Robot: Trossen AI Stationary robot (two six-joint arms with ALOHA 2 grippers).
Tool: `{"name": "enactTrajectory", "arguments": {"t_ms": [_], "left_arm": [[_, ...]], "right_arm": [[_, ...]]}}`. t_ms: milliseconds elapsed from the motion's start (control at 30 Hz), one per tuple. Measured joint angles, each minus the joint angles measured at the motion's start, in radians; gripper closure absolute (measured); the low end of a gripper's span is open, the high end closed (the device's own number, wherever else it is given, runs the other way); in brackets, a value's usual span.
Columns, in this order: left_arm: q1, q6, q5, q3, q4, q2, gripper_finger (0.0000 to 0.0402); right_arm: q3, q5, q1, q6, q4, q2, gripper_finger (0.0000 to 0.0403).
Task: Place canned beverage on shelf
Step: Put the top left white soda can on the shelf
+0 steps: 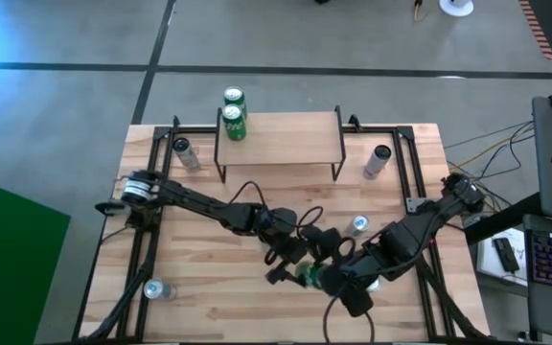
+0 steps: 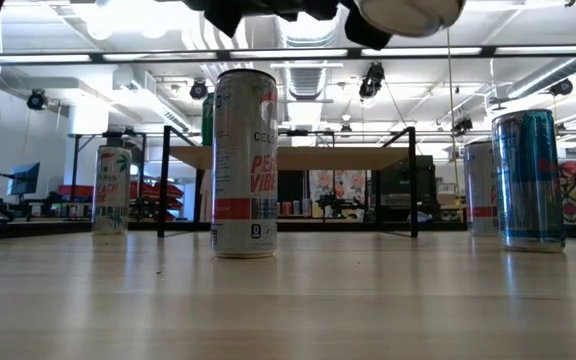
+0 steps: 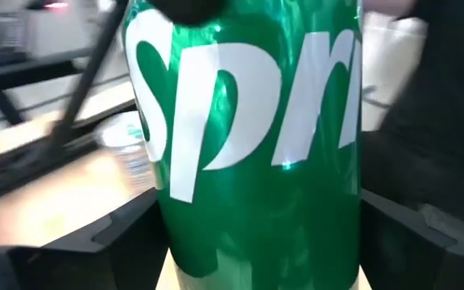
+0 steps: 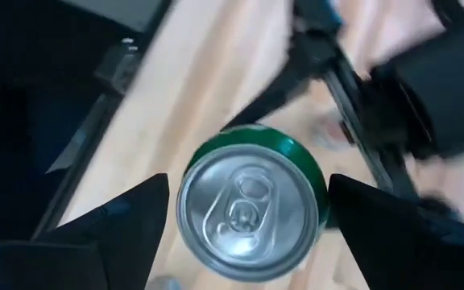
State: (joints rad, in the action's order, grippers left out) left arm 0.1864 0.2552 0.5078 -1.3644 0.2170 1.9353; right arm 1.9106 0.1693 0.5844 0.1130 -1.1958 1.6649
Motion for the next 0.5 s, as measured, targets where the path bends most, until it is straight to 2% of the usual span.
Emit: {"name": "enactTrajectory", "arguments": {"t_ms": [133,400,500], "left_arm": [[-0.002,0.001,-0.11,0.004,0.025,-0.027,0.0091],[-0.023,-0.035,-0.259,0.023,0.058,-0.066,0.0091],[-0.036,-0.069,-0.354,0.088,0.159,-0.095,0.0091]], "right_arm": [[0.0,0.168,0.026,0.095,-0.056,-0.043,0.0074],[-0.002,0.61,0.129,0.283,-0.086,-0.136,0.0074],[-0.021,0.687,0.159,0.387,-0.138,-0.144,0.0074]]}}
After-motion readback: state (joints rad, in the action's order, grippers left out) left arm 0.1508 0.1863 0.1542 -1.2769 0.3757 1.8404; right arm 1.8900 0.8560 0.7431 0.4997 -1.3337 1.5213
